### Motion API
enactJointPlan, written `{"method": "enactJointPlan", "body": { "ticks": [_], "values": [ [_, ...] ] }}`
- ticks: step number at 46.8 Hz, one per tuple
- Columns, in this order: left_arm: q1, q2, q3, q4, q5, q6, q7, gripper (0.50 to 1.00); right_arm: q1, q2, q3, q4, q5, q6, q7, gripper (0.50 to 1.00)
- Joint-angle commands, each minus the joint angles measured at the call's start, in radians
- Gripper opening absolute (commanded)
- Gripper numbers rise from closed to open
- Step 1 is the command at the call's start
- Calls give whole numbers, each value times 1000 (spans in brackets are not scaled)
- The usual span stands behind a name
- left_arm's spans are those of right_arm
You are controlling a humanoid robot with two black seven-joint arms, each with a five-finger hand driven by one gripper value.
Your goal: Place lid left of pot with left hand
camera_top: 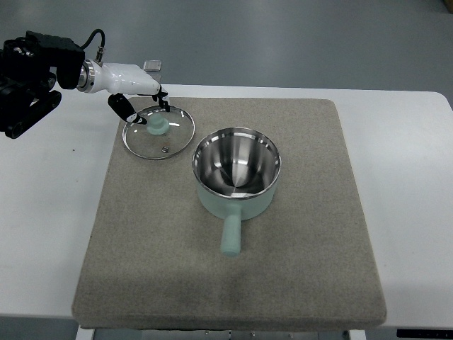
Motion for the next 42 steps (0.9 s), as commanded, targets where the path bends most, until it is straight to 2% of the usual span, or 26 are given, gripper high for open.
{"method": "enactJointPlan", "body": {
  "ticks": [1,15,22,29,37,39,41,42],
  "values": [
    [-1,2,2,0,0,0,0,849,-1,0,0,0,0,0,0,923],
    [-1,0,-18,14,-49,24,0,879,-1,0,0,0,0,0,-1,923],
    [2,-17,-12,135,-216,95,0,879,-1,0,0,0,0,0,0,923],
    [45,-99,-1,307,-479,155,0,879,-1,0,0,0,-2,-1,0,924],
    [78,-129,-3,348,-712,234,0,881,-1,0,0,0,0,0,-1,924],
    [86,-133,-4,348,-759,260,0,900,-1,0,0,0,-2,0,0,921],
    [95,-138,-12,348,-808,286,0,964,1,0,0,0,-2,0,0,921],
    [98,-141,-10,348,-833,297,0,969,-1,0,0,1,0,0,0,923]
  ]
}}
